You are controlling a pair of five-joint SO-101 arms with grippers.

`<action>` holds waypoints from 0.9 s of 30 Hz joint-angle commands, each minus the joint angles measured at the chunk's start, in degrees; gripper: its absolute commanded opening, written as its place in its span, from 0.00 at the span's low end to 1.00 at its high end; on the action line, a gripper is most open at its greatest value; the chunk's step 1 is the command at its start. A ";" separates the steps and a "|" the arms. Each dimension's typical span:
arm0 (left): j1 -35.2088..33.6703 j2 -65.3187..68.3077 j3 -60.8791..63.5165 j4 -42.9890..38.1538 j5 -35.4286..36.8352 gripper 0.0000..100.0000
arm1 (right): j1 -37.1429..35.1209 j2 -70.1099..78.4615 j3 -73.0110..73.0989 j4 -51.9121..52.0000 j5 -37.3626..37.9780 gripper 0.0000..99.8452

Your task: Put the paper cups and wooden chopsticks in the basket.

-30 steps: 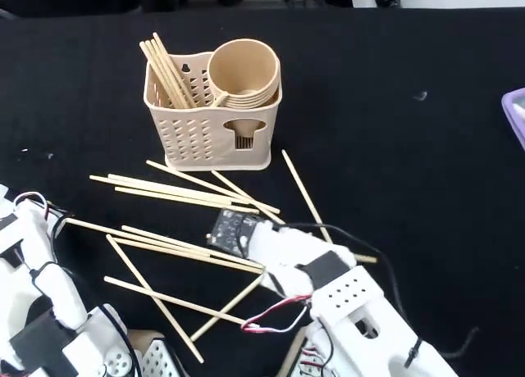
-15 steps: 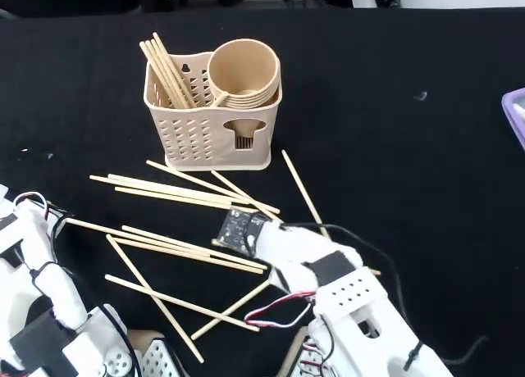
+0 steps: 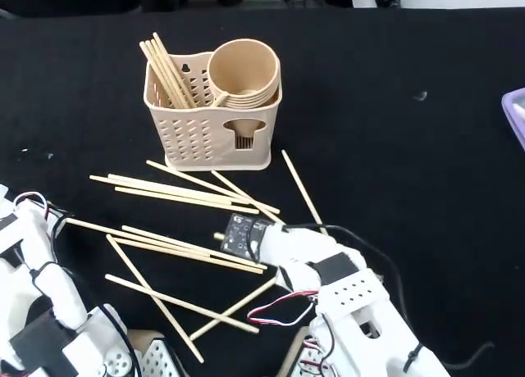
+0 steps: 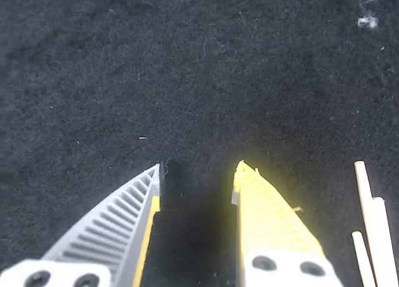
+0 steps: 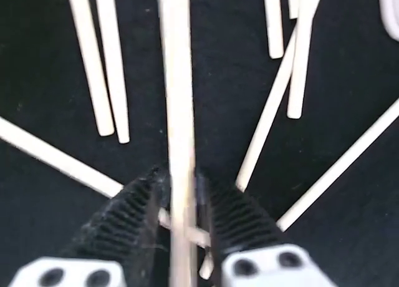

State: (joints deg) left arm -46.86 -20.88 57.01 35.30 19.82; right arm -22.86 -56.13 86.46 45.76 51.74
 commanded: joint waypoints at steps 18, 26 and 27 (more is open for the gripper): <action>-0.31 -0.88 -1.80 -0.97 -0.35 0.19 | -4.75 -1.10 -39.96 17.85 -14.68 0.01; -0.48 -0.88 -1.71 -0.97 -0.35 0.19 | -14.33 -0.40 -46.46 15.47 -22.15 0.01; -0.48 -0.88 -1.71 -0.97 -0.35 0.19 | -14.95 0.40 -46.20 14.51 -22.15 0.01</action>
State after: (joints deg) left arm -46.86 -20.88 57.01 35.30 19.82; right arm -35.34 -56.13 43.30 62.81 30.73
